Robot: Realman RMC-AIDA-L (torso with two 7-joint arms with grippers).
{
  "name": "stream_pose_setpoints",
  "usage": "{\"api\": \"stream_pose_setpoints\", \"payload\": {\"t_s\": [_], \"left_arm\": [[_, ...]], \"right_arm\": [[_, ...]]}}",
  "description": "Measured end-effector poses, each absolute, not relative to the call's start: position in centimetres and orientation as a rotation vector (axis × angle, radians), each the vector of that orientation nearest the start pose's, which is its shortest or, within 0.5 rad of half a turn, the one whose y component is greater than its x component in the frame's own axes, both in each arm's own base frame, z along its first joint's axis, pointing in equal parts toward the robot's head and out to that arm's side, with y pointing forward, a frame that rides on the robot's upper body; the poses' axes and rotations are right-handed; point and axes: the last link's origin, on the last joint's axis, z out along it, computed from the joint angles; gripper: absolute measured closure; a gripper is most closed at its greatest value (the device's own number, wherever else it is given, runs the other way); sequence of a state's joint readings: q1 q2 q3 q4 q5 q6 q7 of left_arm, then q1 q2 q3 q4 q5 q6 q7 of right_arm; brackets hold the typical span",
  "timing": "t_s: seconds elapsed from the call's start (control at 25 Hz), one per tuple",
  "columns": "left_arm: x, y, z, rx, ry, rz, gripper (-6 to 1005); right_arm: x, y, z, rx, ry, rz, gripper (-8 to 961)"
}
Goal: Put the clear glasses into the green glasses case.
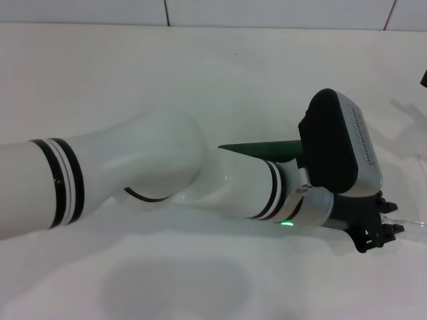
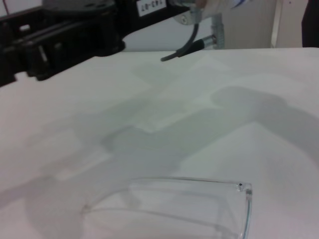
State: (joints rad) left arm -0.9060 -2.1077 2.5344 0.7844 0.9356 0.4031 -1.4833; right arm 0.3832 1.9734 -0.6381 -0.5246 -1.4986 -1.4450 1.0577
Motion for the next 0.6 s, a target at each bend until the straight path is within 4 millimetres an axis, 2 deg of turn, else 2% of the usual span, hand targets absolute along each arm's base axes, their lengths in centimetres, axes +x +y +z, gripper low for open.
{"api": "stream_pose_setpoints", "payload": {"t_s": [0.44,0.6], "left_arm": [[-8.46,29.14,-21.28,-3.025,0.033,-0.255,792],[-8.39,28.91,-21.25,-3.041,0.033,-0.264,888]], "right_arm": [[31.75,33.05,7.73,-2.150,0.469,0.880,99],[31.85,32.95,7.73,-2.149,0.472,0.878,99]]}}
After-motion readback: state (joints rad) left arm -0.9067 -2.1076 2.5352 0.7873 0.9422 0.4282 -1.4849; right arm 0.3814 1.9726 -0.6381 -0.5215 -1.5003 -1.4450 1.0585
